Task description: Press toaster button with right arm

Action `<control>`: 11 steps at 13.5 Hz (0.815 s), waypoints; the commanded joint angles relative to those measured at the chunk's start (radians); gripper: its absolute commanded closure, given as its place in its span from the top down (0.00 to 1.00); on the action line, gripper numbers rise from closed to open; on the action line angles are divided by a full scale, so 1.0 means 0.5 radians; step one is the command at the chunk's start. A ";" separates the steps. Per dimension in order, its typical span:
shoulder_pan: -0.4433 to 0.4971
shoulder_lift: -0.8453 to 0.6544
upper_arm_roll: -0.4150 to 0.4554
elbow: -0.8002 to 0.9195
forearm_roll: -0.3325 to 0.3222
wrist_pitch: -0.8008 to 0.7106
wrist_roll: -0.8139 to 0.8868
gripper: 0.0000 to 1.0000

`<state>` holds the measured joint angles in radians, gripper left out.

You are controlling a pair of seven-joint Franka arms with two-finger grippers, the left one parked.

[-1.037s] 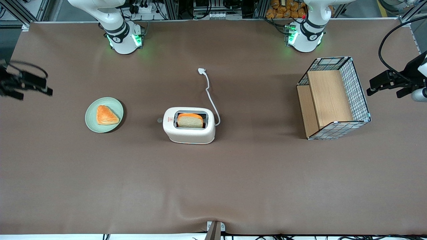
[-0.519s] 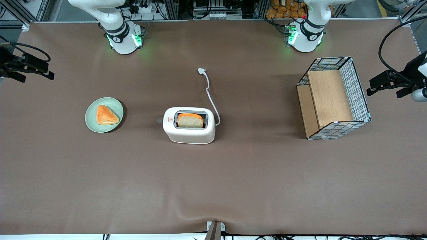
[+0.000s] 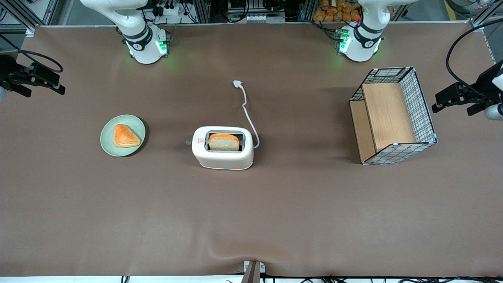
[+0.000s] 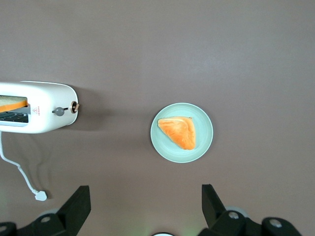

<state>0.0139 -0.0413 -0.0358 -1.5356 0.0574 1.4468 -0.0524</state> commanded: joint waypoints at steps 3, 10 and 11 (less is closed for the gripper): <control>-0.071 -0.031 0.081 0.003 -0.072 0.009 0.016 1.00; -0.062 -0.028 0.069 0.015 -0.103 0.009 0.019 1.00; -0.061 -0.025 0.069 0.015 -0.106 0.009 0.019 1.00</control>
<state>0.0043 -0.0433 -0.0217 -1.5284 0.0279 1.4497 -0.0522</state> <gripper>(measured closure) 0.000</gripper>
